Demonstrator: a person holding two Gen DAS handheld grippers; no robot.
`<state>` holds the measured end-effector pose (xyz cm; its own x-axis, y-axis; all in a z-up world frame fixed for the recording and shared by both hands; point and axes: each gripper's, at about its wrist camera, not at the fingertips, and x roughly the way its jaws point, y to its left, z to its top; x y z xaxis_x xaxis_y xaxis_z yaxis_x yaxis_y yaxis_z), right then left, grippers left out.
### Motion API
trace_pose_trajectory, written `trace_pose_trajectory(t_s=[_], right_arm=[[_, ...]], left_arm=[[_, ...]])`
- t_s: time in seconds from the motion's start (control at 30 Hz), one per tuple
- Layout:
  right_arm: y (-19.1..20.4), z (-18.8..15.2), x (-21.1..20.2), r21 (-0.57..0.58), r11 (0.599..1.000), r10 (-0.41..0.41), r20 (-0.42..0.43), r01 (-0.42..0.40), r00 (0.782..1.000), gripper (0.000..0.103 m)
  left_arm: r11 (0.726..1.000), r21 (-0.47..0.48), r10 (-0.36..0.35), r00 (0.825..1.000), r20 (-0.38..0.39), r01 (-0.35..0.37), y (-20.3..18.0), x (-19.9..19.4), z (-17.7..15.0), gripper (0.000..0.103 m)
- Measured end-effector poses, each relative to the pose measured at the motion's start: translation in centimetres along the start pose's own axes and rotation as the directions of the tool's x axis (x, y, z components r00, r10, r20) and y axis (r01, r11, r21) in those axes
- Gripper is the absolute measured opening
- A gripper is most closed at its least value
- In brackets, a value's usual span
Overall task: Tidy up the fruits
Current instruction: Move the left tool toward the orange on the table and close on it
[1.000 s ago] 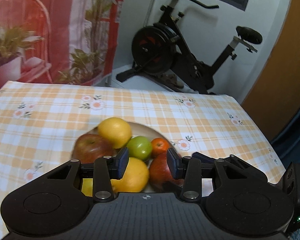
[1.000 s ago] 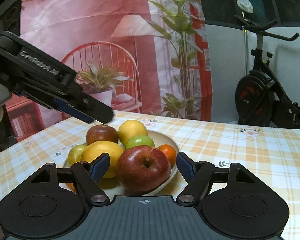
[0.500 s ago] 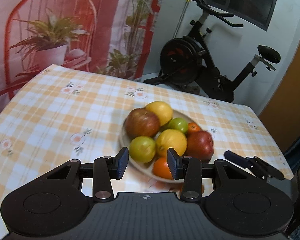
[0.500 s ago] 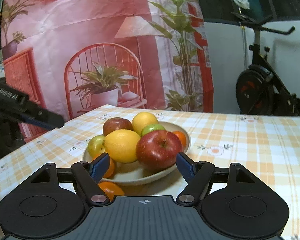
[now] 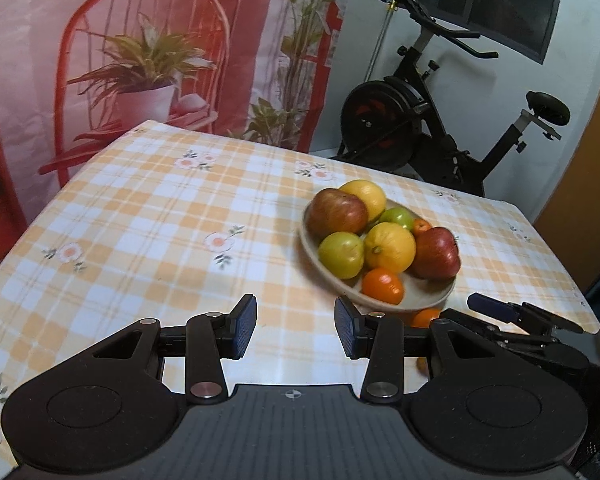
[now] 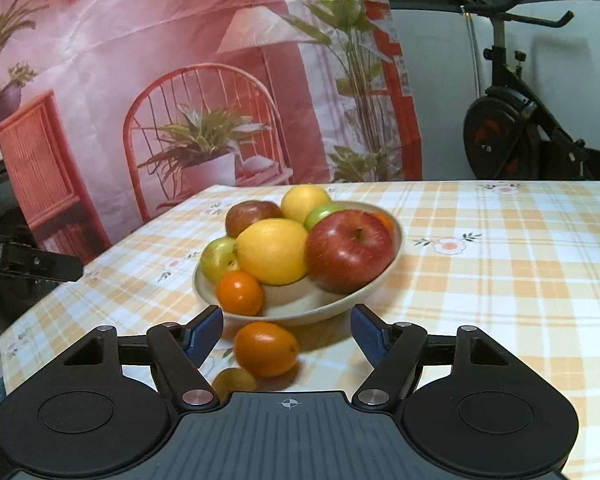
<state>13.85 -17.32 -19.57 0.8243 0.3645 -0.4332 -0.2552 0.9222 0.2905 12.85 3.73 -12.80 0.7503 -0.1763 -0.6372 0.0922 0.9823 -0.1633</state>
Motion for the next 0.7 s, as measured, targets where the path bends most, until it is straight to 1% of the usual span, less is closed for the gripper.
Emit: trace_pose_trajectory(t_s=[0.17,0.27,0.33,0.37,0.4,0.57,0.7], right_arm=[[1.1,-0.1,0.9,0.003,1.000,-0.022,-0.032,0.022,0.999,0.064],[1.3,-0.3,1.2,-0.004,1.000,-0.028,-0.045,0.028,0.999,0.063],[1.2,-0.2,1.4,0.002,0.999,-0.036,-0.058,0.036,0.998,0.060],[1.2,-0.2,1.6,0.007,0.999,-0.044,-0.065,0.045,0.997,0.056],[1.2,-0.2,1.8,0.008,0.999,-0.053,-0.072,0.053,0.996,0.055],[1.4,-0.2,2.6,0.009,0.999,-0.049,-0.108,0.050,0.993,0.055],[1.7,-0.3,2.9,-0.001,0.999,-0.042,-0.129,0.042,0.991,0.054]], left_arm=[[0.999,-0.030,0.010,1.000,0.010,-0.010,1.1,-0.5,-0.9,0.045],[1.000,-0.029,-0.002,1.000,0.018,0.002,1.3,-0.8,-1.3,0.045],[1.000,-0.023,-0.015,1.000,0.020,0.015,1.3,-0.9,-1.6,0.045],[1.000,-0.019,-0.020,1.000,0.019,0.020,1.2,-0.9,-1.7,0.045],[1.000,-0.015,-0.026,1.000,0.018,0.026,1.2,-0.9,-1.8,0.046],[0.999,-0.008,-0.049,0.999,0.013,0.049,1.1,-1.1,-2.4,0.047],[0.998,-0.002,-0.055,0.998,0.003,0.055,0.9,-1.0,-2.9,0.052]])
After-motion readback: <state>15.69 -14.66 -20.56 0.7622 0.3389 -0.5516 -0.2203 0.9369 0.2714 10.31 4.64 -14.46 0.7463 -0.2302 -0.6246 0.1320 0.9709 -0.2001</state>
